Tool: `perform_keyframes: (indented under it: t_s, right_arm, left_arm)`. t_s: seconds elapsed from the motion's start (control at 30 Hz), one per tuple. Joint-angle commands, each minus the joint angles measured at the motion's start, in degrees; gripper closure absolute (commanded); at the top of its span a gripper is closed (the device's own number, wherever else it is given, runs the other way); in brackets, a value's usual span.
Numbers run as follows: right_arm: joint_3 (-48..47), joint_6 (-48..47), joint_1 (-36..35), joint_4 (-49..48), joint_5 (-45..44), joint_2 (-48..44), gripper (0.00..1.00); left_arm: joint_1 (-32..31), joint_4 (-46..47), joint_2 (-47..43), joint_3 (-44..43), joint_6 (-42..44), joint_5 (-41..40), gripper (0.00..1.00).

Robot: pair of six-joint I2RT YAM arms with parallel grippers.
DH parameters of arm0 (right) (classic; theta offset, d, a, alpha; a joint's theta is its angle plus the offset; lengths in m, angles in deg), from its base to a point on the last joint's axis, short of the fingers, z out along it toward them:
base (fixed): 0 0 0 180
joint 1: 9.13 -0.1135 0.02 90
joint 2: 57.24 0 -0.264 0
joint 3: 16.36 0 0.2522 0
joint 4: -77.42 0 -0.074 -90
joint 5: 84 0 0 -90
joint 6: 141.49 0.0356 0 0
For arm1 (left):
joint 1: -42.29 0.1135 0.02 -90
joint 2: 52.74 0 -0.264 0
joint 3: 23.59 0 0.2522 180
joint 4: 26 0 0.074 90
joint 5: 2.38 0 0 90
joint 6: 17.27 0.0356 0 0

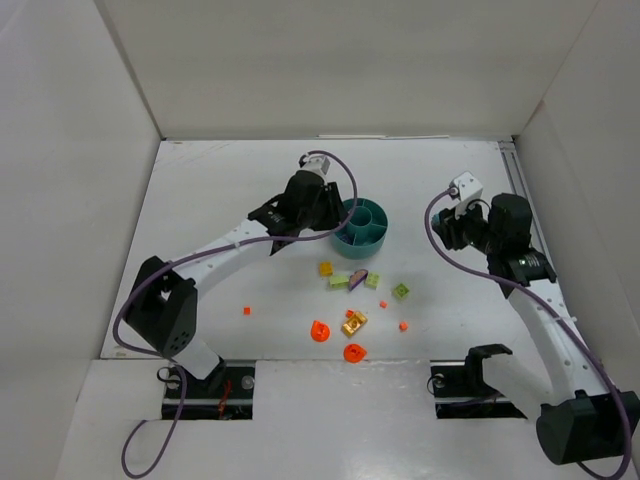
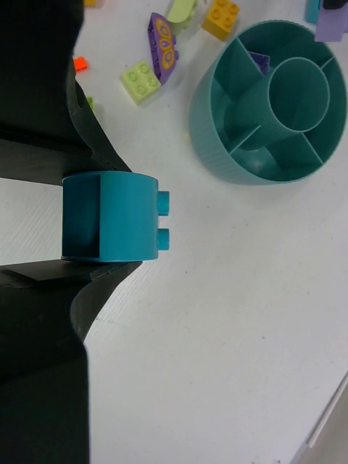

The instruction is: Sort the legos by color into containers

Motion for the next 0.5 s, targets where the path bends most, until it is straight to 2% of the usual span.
perform_keyframes:
  t_s: [0.0,0.17,0.3,0.43,0.47]
  right_arm:
    - [-2.2,-1.8,1.4,0.9,2.6,1.1,1.0]
    - [-2.2,-2.4,1.4,0.9,3.3,1.1,1.0]
    - [-1.7,-2.4,1.4,0.4,3.3,0.5,1.0]
    - [-1.2,-2.4,1.4,0.4,2.2,0.0,1.0]
    - [-1.2,-2.4,1.4,0.4,2.2,0.0,1.0]
  left_arm:
    - [-0.7,-0.1,1.0,-3.5,0.7,0.4,1.0]
    - [-0.7,-1.7,2.3,-4.3,0.7,-0.9,1.0]
    - [-0.7,-2.2,2.3,-4.3,0.7,-2.1,0.96]
    - [-0.7,-2.7,2.3,-3.6,0.7,-2.7,0.88]
    - [-0.7,-2.7,2.3,-3.6,0.7,-2.7,0.83]
